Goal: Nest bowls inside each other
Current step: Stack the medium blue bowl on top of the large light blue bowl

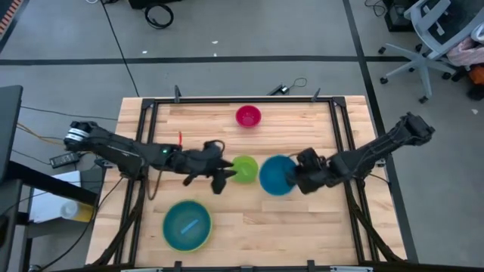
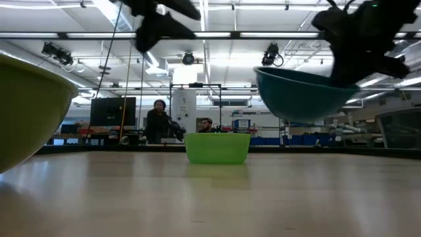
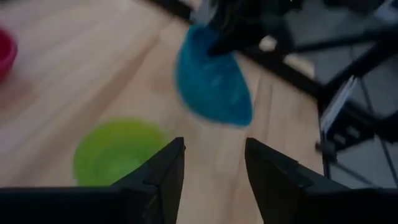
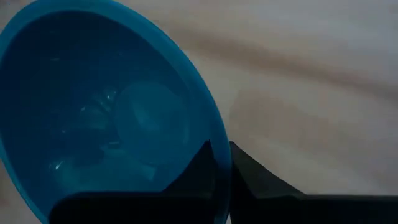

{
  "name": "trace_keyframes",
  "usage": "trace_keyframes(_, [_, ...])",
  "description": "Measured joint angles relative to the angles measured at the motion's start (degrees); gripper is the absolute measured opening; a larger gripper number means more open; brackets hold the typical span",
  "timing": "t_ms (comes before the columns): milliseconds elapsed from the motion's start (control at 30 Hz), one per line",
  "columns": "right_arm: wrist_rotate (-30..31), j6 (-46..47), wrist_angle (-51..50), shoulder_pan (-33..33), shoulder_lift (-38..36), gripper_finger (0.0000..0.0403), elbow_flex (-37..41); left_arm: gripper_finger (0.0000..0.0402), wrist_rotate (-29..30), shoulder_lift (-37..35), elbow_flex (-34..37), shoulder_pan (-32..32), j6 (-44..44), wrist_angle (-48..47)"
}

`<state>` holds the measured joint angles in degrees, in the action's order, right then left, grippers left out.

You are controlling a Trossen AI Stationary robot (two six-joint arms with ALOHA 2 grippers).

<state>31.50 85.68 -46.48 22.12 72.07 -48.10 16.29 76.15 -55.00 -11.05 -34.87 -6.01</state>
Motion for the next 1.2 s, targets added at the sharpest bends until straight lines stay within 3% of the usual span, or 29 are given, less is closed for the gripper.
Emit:
trace_keyframes(300, [10.62,-12.51,3.44,-7.85,0.00,0.0020,-3.41,0.0221,0.09,4.45,0.04,7.60,0.53,6.92])
trace_keyframes(600, [12.39,-24.92,13.51,-13.81,0.02,0.0020,-3.38,0.0279,-0.04,4.51,0.04,9.82,7.63,12.30])
trace_keyframes(867, [10.66,-32.75,20.52,-15.89,0.02,0.0020,-3.38,0.0271,0.70,4.51,0.04,12.78,8.26,12.19])
trace_keyframes(1200, [9.14,-37.58,24.90,-18.25,0.02,0.0025,-3.32,0.0229,0.91,5.24,-0.04,14.73,8.74,12.56])
